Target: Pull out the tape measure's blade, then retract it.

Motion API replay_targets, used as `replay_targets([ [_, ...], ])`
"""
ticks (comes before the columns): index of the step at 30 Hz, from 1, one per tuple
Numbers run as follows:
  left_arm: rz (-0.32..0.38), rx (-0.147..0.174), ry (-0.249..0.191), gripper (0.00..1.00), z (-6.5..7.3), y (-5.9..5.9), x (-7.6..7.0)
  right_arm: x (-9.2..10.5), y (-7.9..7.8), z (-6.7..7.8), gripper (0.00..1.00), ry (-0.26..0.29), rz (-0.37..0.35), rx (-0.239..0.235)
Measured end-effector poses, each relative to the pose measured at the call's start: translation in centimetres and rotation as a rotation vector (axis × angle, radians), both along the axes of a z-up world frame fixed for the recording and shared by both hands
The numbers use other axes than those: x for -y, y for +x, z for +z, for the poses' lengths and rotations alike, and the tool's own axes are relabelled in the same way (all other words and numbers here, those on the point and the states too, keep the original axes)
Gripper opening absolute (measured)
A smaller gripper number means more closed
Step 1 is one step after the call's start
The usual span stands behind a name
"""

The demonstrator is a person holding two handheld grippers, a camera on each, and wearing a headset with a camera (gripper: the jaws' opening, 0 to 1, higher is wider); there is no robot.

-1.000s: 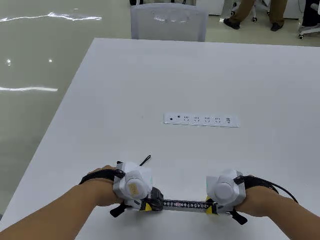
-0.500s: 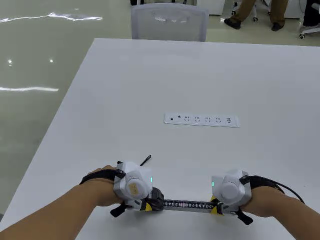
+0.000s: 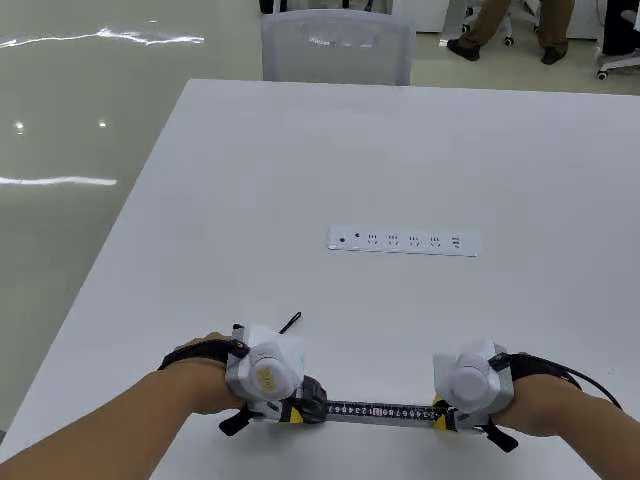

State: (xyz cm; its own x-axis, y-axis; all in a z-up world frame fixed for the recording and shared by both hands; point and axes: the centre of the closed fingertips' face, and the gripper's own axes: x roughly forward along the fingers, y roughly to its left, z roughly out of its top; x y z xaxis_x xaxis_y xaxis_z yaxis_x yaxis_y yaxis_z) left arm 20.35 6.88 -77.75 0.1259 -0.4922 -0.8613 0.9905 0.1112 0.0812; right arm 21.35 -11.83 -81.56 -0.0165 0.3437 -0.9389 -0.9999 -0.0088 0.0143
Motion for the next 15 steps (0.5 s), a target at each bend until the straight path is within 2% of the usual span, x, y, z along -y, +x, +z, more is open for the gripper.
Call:
replay_targets([
  [15, 0.002, -0.004, -0.004, 0.30, -0.2, 0.2, -0.1, 1.8, 0.1, -0.1, 0.12, -0.021, -0.004, 0.004],
])
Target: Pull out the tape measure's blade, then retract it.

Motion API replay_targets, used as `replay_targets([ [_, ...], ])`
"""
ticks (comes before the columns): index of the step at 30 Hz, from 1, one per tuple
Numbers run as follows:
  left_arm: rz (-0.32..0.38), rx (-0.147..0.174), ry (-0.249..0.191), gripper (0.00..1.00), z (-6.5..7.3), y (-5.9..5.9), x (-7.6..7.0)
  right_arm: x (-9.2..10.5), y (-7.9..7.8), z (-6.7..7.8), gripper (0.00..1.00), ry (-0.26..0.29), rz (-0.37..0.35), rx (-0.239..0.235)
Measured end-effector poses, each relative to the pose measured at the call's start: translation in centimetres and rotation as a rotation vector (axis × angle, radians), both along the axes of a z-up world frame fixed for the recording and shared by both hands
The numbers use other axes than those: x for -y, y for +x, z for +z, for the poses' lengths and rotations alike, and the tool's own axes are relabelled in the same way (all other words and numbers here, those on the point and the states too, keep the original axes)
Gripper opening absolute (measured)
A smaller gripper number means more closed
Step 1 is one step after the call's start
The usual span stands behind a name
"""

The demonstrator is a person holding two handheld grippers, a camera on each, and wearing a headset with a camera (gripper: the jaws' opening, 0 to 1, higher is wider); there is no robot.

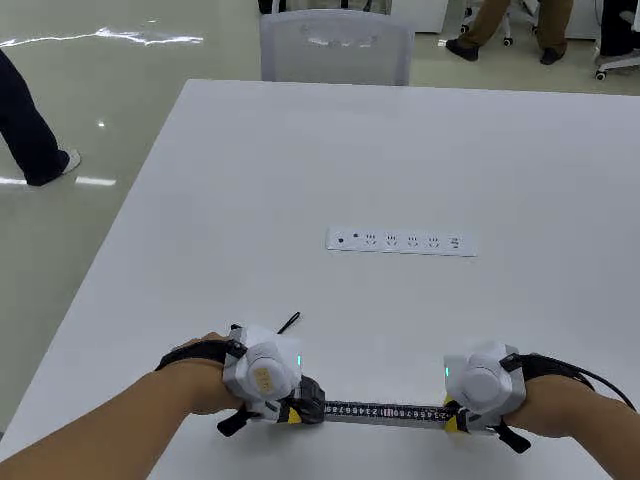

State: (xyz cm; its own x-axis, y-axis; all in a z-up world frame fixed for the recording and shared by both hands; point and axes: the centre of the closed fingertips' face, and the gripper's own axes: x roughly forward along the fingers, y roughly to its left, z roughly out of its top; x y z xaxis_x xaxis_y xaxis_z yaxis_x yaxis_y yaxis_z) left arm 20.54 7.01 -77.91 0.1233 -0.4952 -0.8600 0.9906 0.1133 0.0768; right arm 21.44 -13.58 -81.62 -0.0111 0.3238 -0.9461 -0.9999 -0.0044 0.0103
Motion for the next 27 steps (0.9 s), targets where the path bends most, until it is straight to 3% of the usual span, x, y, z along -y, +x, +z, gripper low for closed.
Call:
replay_targets([
  [27, 0.006, -0.007, 0.001, 0.30, 0.1, 0.0, 0.1, 2.1, 0.1, 0.4, 0.12, -0.029, -0.006, 0.000],
])
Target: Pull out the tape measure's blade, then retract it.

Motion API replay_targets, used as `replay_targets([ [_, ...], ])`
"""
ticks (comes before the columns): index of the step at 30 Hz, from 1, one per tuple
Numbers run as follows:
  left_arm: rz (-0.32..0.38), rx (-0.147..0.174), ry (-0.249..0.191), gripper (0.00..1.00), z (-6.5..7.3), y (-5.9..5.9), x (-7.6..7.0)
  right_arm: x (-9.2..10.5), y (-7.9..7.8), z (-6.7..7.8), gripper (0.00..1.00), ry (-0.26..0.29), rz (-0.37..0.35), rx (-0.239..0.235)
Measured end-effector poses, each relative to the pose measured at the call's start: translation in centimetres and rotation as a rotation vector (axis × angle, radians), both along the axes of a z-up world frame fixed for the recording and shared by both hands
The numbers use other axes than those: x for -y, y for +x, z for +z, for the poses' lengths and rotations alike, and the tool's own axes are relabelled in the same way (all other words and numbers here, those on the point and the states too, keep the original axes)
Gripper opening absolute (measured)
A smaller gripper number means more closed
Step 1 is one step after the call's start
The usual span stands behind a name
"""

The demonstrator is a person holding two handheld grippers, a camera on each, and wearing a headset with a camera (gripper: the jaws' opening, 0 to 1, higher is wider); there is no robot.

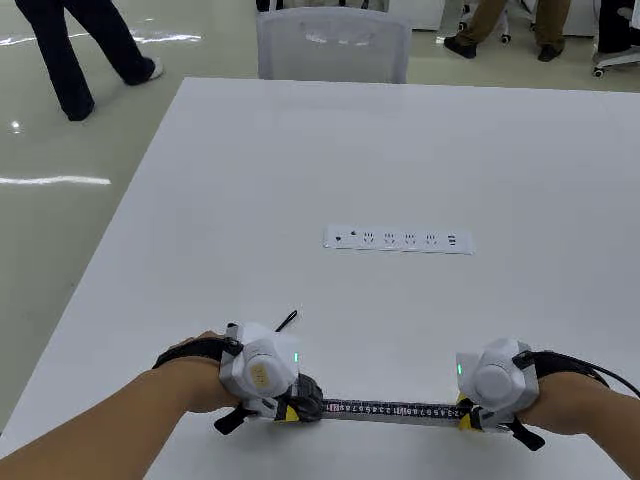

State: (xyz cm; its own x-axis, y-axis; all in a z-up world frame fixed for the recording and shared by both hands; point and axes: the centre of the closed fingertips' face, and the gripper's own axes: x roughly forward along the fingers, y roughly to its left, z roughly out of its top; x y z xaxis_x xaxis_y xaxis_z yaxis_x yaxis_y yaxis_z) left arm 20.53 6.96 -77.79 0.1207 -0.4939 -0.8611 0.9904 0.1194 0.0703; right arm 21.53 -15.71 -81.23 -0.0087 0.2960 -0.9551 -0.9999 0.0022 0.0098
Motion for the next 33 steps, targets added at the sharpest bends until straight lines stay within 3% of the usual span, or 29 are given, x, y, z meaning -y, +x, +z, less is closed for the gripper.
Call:
replay_targets([
  [20, 0.002, -0.007, 0.001, 0.31, -0.3, 0.1, -0.1, 1.6, -0.1, 0.0, 0.12, -0.021, -0.012, -0.005],
  [23, 0.002, -0.009, -0.001, 0.31, -0.3, 0.1, -0.1, 1.5, 0.1, -0.1, 0.13, -0.030, -0.052, -0.007],
  [33, -0.009, 0.000, 0.030, 0.32, -0.8, 0.1, -0.1, 1.5, -0.2, -0.1, 0.14, 0.026, -0.067, -0.002],
])
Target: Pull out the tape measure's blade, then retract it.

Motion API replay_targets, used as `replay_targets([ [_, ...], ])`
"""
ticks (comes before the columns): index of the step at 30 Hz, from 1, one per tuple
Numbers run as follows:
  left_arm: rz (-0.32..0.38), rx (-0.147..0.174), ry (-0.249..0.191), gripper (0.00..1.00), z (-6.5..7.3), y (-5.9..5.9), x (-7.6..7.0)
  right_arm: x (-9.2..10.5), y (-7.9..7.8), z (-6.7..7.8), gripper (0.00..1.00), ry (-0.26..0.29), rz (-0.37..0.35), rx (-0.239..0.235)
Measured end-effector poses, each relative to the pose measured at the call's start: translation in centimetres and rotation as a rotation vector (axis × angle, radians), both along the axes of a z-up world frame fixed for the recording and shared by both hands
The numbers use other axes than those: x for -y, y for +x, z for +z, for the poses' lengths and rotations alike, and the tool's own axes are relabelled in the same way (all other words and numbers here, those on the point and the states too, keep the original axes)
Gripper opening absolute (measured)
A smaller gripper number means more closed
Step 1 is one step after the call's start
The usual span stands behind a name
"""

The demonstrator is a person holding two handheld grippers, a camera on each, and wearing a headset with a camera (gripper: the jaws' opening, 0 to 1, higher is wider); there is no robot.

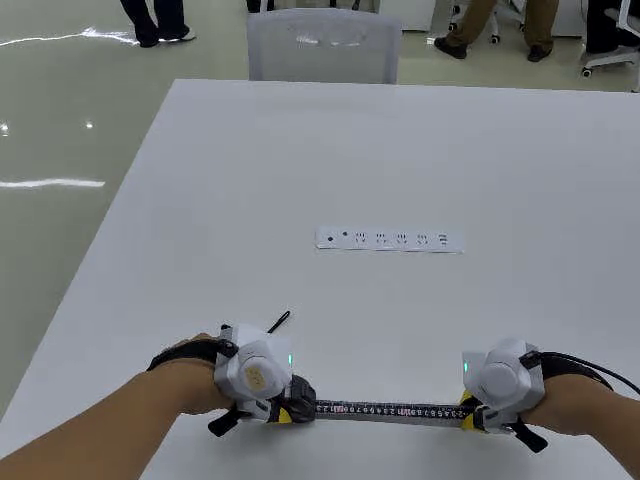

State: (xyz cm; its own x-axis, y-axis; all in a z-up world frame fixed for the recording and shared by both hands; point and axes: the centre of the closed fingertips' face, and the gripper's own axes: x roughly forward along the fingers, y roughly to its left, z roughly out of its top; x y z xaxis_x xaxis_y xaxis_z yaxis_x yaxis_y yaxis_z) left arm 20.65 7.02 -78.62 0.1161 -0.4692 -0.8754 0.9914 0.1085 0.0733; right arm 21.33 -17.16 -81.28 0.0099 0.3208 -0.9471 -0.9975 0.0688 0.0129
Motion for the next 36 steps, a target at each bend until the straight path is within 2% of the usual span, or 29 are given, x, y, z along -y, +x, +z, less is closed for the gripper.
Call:
replay_targets([
  [2, -0.002, -0.002, 0.002, 0.32, 0.0, -0.1, 0.0, -0.1, 0.0, 0.2, 0.15, 0.004, 0.011, 0.007],
  [5, 0.010, -0.006, -0.016, 0.32, 0.1, 0.0, 0.0, -0.2, 0.2, 0.1, 0.16, 0.010, 0.015, 0.012],
  [9, 0.012, -0.001, -0.031, 0.32, 0.2, 0.0, 0.0, -0.1, 0.2, 0.3, 0.17, 0.043, -0.009, 0.023],
  [13, -0.006, 0.006, -0.011, 0.33, 0.2, 0.0, 0.0, -0.1, 0.2, 0.4, 0.17, 0.047, -0.010, 0.039],
  [16, -0.001, 0.001, -0.015, 0.33, 0.2, -0.1, 0.0, 0.0, 0.3, 0.4, 0.17, 0.035, 0.000, 0.052],
  [18, 0.012, -0.006, -0.022, 0.33, 0.5, -0.2, -0.1, 0.2, 0.5, 0.4, 0.17, 0.029, -0.024, 0.055],
  [21, 0.024, -0.004, -0.031, 0.33, 0.8, -0.1, -0.4, 0.2, 0.4, 1.0, 0.20, 0.055, -0.057, 0.054],
  [23, 0.072, -0.003, -0.063, 0.39, 1.3, 0.3, -0.5, 0.4, 0.5, 1.5, 0.25, 0.058, -0.075, 0.064],
  [24, 0.074, 0.001, -0.077, 0.46, 1.5, 0.4, -0.6, 0.5, 0.6, 1.4, 0.28, 0.062, -0.091, 0.066],
  [25, 0.084, 0.005, -0.088, 0.49, 1.8, 0.5, -0.7, 0.6, 0.8, 1.5, 0.31, 0.066, -0.116, 0.070],
  [27, 0.123, 0.011, -0.110, 0.55, 2.4, 0.7, -1.0, 0.3, 0.5, 2.0, 0.41, 0.095, -0.163, 0.055],
  [30, 0.151, 0.051, -0.122, 0.66, 2.9, 0.8, -2.0, 0.4, 0.4, 2.2, 0.52, 0.115, -0.210, 0.066],
  [32, 0.210, 0.053, -0.173, 0.69, 3.5, 0.6, -2.5, 0.3, 0.1, 2.3, 0.59, 0.164, -0.264, 0.052],
  [34, 0.296, 0.052, -0.234, 0.73, 4.0, 0.4, -3.2, 0.1, -0.5, 2.8, 0.65, 0.199, -0.297, 0.063],
  [36, 0.362, 0.072, -0.304, 0.77, 4.7, -0.1, -3.7, 0.2, -0.6, 3.0, 0.68, 0.253, -0.341, 0.075],
])
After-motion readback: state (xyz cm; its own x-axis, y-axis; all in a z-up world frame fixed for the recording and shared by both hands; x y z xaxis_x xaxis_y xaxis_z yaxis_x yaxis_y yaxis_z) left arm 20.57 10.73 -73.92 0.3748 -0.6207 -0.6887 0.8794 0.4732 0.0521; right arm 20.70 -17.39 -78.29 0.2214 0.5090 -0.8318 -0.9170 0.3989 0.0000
